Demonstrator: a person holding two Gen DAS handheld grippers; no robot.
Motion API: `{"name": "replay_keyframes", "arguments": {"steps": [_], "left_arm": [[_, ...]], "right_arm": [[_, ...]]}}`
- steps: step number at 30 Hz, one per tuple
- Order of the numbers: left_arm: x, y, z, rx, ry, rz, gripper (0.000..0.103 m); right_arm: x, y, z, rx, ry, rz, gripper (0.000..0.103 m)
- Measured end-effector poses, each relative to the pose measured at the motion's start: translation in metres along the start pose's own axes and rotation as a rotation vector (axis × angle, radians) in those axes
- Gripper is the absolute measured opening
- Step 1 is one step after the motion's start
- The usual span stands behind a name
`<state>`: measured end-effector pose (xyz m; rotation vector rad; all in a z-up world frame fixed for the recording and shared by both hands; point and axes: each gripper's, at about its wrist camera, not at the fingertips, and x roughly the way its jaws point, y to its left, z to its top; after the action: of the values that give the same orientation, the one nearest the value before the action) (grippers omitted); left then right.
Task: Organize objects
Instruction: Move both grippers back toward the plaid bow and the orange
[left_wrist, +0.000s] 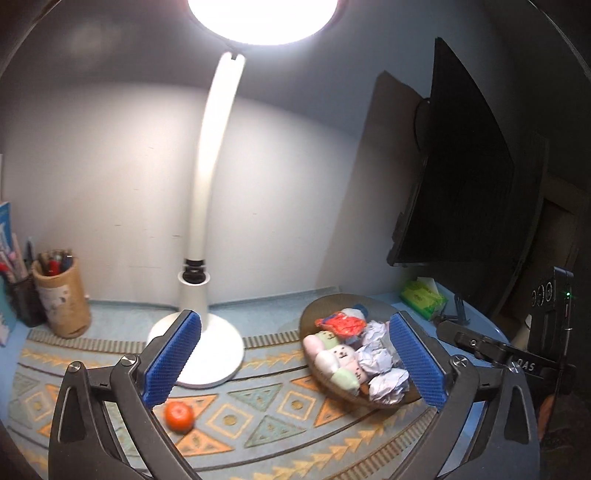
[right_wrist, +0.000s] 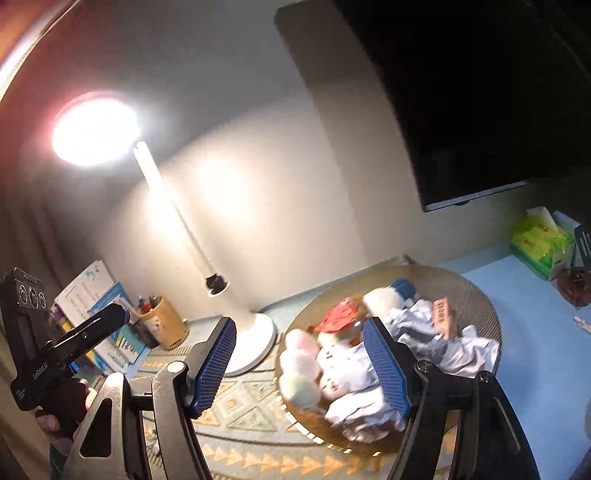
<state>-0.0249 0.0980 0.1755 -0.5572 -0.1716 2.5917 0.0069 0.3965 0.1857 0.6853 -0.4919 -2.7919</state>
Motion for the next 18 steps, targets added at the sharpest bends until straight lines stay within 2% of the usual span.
{"name": "replay_keyframes", "arguments": {"steps": [2, 6, 11, 13, 18], "left_arm": [[-0.027, 0.017, -0.008, -0.003, 0.0, 0.076, 0.102], [-0.063, 0.052, -0.033, -0.049, 0.012, 0.204, 0.102], [-0.07, 0.101, -0.089, -0.097, 0.116, 0.366, 0.102], [-0.066, 0.119, -0.113, -0.134, 0.156, 0.387, 0.102], [-0.057, 0.145, -0.151, -0.213, 0.204, 0.371, 0.102]], "right_arm": [[-0.006, 0.022, -0.01, -0.022, 0.023, 0.074, 0.07], [-0.003, 0.06, -0.036, -0.047, 0.088, 0.144, 0.07], [0.028, 0.095, -0.083, -0.052, 0.214, 0.194, 0.07], [0.042, 0.103, -0.103, -0.053, 0.265, 0.199, 0.07], [0.077, 0.111, -0.138, -0.09, 0.35, 0.183, 0.07]]}}
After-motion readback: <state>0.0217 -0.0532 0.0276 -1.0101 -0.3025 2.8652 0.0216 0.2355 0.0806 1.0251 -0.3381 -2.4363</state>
